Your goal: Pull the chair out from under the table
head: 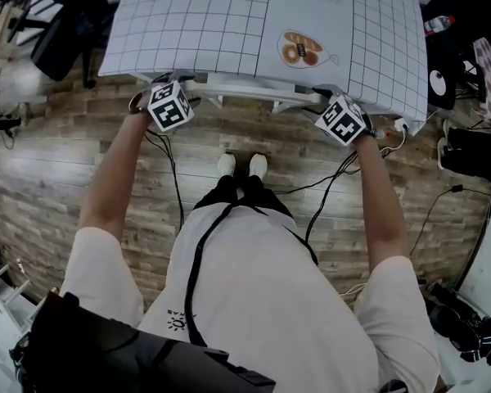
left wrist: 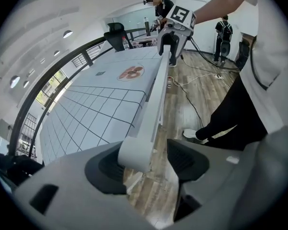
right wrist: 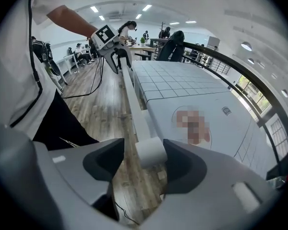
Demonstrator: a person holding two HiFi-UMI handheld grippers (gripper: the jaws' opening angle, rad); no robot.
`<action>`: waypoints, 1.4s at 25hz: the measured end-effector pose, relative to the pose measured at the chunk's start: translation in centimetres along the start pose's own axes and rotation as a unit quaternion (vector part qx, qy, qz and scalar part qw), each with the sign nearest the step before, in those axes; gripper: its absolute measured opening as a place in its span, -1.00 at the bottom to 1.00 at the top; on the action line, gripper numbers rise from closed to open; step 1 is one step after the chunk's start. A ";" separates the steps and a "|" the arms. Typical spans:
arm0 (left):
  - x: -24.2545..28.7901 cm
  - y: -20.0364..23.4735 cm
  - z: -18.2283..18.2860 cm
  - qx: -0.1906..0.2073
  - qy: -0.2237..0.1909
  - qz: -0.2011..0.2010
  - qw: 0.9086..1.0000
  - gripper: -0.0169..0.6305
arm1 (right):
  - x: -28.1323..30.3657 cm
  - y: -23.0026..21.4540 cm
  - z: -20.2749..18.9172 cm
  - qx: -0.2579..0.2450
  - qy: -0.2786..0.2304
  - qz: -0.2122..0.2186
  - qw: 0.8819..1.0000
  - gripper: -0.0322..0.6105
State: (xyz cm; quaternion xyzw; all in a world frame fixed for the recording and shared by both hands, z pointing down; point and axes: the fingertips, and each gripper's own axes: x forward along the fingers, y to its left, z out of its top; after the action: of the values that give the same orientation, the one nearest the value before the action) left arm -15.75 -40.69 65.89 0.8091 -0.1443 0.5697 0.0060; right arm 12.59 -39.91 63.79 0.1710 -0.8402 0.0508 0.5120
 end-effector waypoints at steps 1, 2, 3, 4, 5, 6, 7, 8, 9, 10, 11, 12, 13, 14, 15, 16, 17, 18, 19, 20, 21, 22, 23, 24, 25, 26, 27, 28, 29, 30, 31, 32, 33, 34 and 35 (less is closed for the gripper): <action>0.2 0.0 -0.1 0.004 0.003 -0.003 1.000 -0.17 | 0.2 0.0 -0.2 -0.006 0.005 0.003 1.000 -0.10; 0.4 -0.1 -0.3 0.006 0.006 -0.007 1.000 -0.19 | 0.4 0.0 -0.3 -0.013 0.009 0.006 1.000 -0.11; 0.6 -0.1 -0.4 0.008 0.008 -0.010 1.000 -0.19 | 0.7 0.0 -0.4 -0.019 0.012 0.009 1.000 -0.14; 0.7 -0.2 -0.5 0.008 0.010 -0.013 1.000 -0.21 | 0.9 0.0 -0.4 -0.026 0.015 0.012 0.999 -0.16; 0.9 -0.2 -0.5 0.010 0.012 -0.015 1.000 -0.24 | 1.0 0.0 -0.4 -0.035 0.019 0.015 0.999 -0.18; 1.0 -0.2 -0.5 0.014 0.015 -0.016 1.000 -0.27 | 1.2 -0.1 -0.4 -0.044 0.023 0.017 0.999 -0.21; 1.2 -0.1 -0.6 0.018 0.017 -0.017 1.000 -0.30 | 1.4 -0.1 -0.3 -0.054 0.027 0.020 0.998 -0.22; 1.3 0.1 -0.6 0.022 0.019 -0.018 0.999 -0.33 | 1.6 -0.1 -0.2 -0.063 0.032 0.023 0.997 -0.23; 1.3 0.2 -0.5 0.026 0.021 -0.019 0.999 -0.35 | 1.9 -0.1 0.0 -0.072 0.037 0.025 0.996 -0.24; 1.4 0.3 -0.5 0.028 0.021 -0.021 0.999 -0.36 | 2.2 -0.2 0.1 -0.079 0.040 0.027 0.996 -0.26; 1.6 0.4 -0.4 0.031 0.022 -0.022 0.999 -0.39 | 2.4 -0.2 0.2 -0.084 0.043 0.029 0.995 -0.29; 1.8 0.4 -0.3 0.034 0.023 -0.023 0.999 -0.42 | 2.6 -0.1 0.3 -0.088 0.044 0.031 0.995 -0.34; 2.0 0.4 -0.2 0.038 0.025 -0.025 0.999 -0.46 | 2.8 -0.1 0.4 -0.092 0.046 0.031 0.994 -0.39; 2.2 0.3 -0.1 0.042 0.027 -0.026 0.998 -0.47 | 3.0 0.0 0.5 -0.097 0.047 0.031 0.994 -0.46; 2.4 0.3 -0.1 0.046 0.030 -0.028 0.998 -0.47 | 3.1 0.1 0.6 -0.102 0.049 0.029 0.993 -0.49; 2.6 0.3 -0.1 0.048 0.032 -0.031 0.998 -0.50 | 3.3 0.1 0.6 -0.107 0.052 0.026 0.993 -0.52; 2.7 0.3 -0.2 0.048 0.034 -0.036 0.998 -0.54 | 3.4 0.1 0.6 -0.112 0.054 0.023 0.992 -0.53; 2.8 0.2 -0.2 0.049 0.036 -0.041 0.997 -0.54 | 3.5 0.1 0.6 -0.114 0.057 0.022 0.992 -0.53; 2.8 0.3 -0.3 0.051 0.039 -0.046 0.997 -0.54 | 3.5 0.1 0.5 -0.115 0.058 0.022 0.991 -0.54; 2.9 0.3 -0.3 0.055 0.042 -0.050 0.996 -0.55 | 3.5 0.1 0.5 -0.114 0.060 0.024 0.991 -0.54; 3.1 0.4 -0.3 0.061 0.046 -0.051 0.996 -0.55 | 3.4 0.0 0.5 -0.112 0.062 0.026 0.991 -0.55; 3.1 0.5 -0.3 0.065 0.049 -0.054 0.995 -0.55 | 3.4 -0.1 0.5 -0.111 0.065 0.028 0.991 -0.55; 3.0 0.5 -0.3 0.066 0.051 -0.057 0.995 -0.55 | 3.5 -0.1 0.6 -0.111 0.066 0.028 0.991 -0.55; 2.8 0.3 -0.2 0.063 0.052 -0.062 0.995 -0.55 | 3.5 0.0 0.6 -0.111 0.067 0.027 0.991 -0.56; 2.7 0.1 -0.1 0.060 0.052 -0.066 0.995 -0.55 | 3.5 0.1 0.5 -0.111 0.068 0.026 0.991 -0.56; 2.7 -0.1 -0.1 0.058 0.053 -0.068 0.995 -0.55 | 3.5 0.2 0.4 -0.111 0.069 0.026 0.991 -0.56; 2.7 -0.2 0.0 0.059 0.055 -0.069 0.994 -0.55 | 3.4 0.3 0.3 -0.110 0.072 0.028 0.991 -0.56; 2.7 -0.2 0.0 0.060 0.058 -0.070 0.994 -0.55 | 3.4 0.3 0.3 -0.110 0.076 0.030 0.991 -0.56; 2.7 -0.2 0.0 0.061 0.060 -0.070 0.994 -0.55 | 3.3 0.4 0.3 -0.111 0.079 0.032 0.990 -0.56; 2.7 -0.2 -0.1 0.062 0.062 -0.071 0.994 -0.55 | 3.3 0.6 0.3 -0.111 0.082 0.033 0.990 -0.57; 2.7 -0.3 -0.1 0.062 0.064 -0.072 0.993 -0.55 | 3.2 0.8 0.3 -0.109 0.083 0.035 0.990 -0.57; 2.6 -0.4 -0.1 0.064 0.065 -0.073 0.993 -0.55 | 3.1 1.1 0.2 -0.107 0.083 0.037 0.990 -0.57; 2.5 -0.6 -0.1 0.065 0.066 -0.075 0.993 -0.55 | 2.9 1.4 0.2 -0.105 0.083 0.040 0.990 -0.57; 2.4 -0.9 -0.1 0.067 0.066 -0.078 0.992 -0.55 | 2.8 1.7 0.1 -0.103 0.083 0.042 0.990 -0.57; 2.2 -1.4 -0.2 0.068 0.067 -0.081 0.992 -0.55 | 2.7 2.1 0.1 -0.102 0.083 0.044 0.990 -0.57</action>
State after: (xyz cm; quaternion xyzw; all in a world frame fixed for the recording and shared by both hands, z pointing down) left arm -14.92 -39.84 68.22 0.7768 -0.0385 0.6286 0.0065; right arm 10.70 -38.54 66.31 0.0762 -0.8025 0.0015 0.5918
